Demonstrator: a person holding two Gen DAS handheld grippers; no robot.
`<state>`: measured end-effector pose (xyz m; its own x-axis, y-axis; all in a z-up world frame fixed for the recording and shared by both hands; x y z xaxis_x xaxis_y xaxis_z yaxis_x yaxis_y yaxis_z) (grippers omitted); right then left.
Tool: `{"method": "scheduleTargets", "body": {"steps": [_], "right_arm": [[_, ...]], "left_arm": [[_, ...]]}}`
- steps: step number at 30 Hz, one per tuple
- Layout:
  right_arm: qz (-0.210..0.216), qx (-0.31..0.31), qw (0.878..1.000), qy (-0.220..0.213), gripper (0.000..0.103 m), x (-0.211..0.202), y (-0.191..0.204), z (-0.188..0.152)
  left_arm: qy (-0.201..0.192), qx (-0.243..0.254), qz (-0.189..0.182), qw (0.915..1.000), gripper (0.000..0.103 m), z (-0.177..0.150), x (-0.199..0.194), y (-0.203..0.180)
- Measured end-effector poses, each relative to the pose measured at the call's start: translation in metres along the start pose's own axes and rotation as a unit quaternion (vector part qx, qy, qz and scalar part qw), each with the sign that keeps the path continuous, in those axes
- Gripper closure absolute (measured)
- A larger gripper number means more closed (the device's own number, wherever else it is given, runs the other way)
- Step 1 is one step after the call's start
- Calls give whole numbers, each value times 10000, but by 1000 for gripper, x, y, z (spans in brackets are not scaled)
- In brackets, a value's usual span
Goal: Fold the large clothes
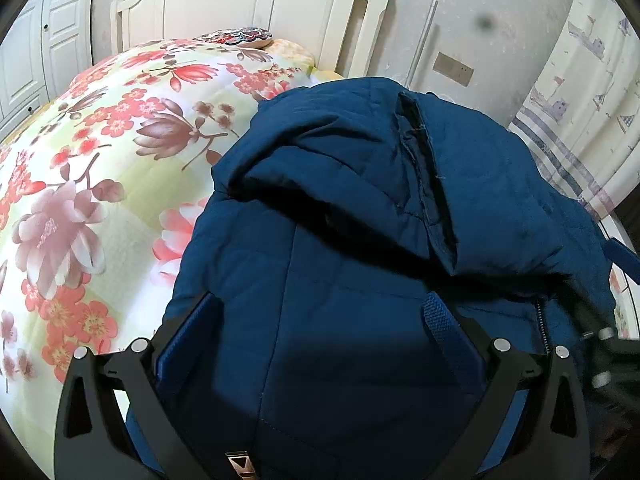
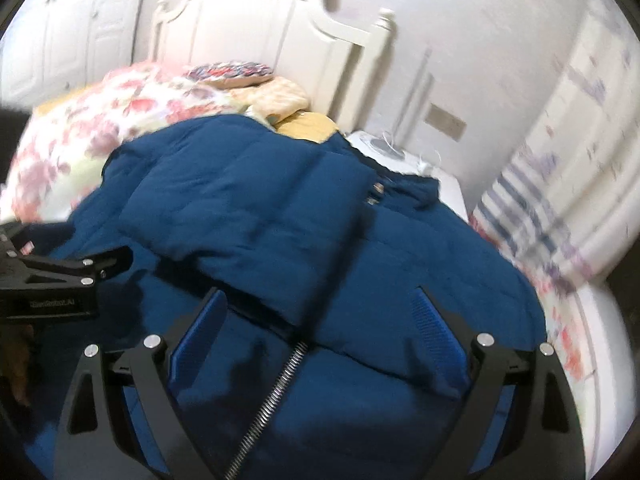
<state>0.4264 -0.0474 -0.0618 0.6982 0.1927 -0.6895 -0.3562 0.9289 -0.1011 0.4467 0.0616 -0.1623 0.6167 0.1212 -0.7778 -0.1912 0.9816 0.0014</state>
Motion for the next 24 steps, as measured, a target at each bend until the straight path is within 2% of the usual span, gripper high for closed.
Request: {"method": "scheduleTargets", "body": {"steps": [5, 7, 9, 10, 11, 13, 16, 18, 20, 22, 23, 24], "right_arm": [[-306, -490, 9980, 275, 12, 31, 17, 8], [-119, -534, 9983, 211, 27, 37, 22, 13], [158, -467, 9986, 184, 54, 41, 24, 18], [255, -419, 9987, 136, 61, 40, 24, 20], [312, -414, 9987, -30, 73, 34, 25, 24], [359, -282, 9985, -288, 78, 19, 19, 30], [680, 561, 9930, -789, 84, -9, -7, 34], [1029, 1818, 9695, -1278, 86, -30, -48, 25], [1230, 2971, 9339, -1564, 86, -38, -88, 3], [1409, 4154, 8863, -1487, 81, -29, -121, -31], [1454, 4644, 8642, -1281, 78, -20, -131, -50], [1400, 4782, 8600, -1104, 74, -15, -135, -61]], "left_arm": [[-11, -89, -104, 9999, 4, 1, 0, 2], [-12, -158, -191, 9997, 4, 1, -1, 4], [-20, -230, -279, 9993, 4, 1, -2, 6], [-23, -270, -326, 9991, 4, 1, -2, 7], [-21, -292, -350, 9990, 4, 1, -3, 7], [-20, -303, -361, 9989, 4, 1, -3, 7], [-21, -274, -330, 9991, 4, 1, -3, 6], [-24, -299, -370, 9989, 4, 2, -3, 6], [-26, -340, -425, 9985, 4, 2, -2, 8], [-20, -334, -417, 9986, 4, 1, -2, 8], [-16, -310, -390, 9988, 4, 1, -1, 7], [-15, -294, -369, 9989, 4, 1, -1, 7]]}}
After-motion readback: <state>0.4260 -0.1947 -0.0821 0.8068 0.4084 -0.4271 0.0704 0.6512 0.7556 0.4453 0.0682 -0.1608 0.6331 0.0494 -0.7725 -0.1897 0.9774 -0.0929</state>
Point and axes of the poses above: each gripper's, at about its wrist camera, not at the fingertips, and x roughly the way its jaws point, y to its left, z to its top, the point moved 7 cm from there along x, roughly the way its jaws point, and after that the axes turned 15 degrees about z, right-handed, at the moved point
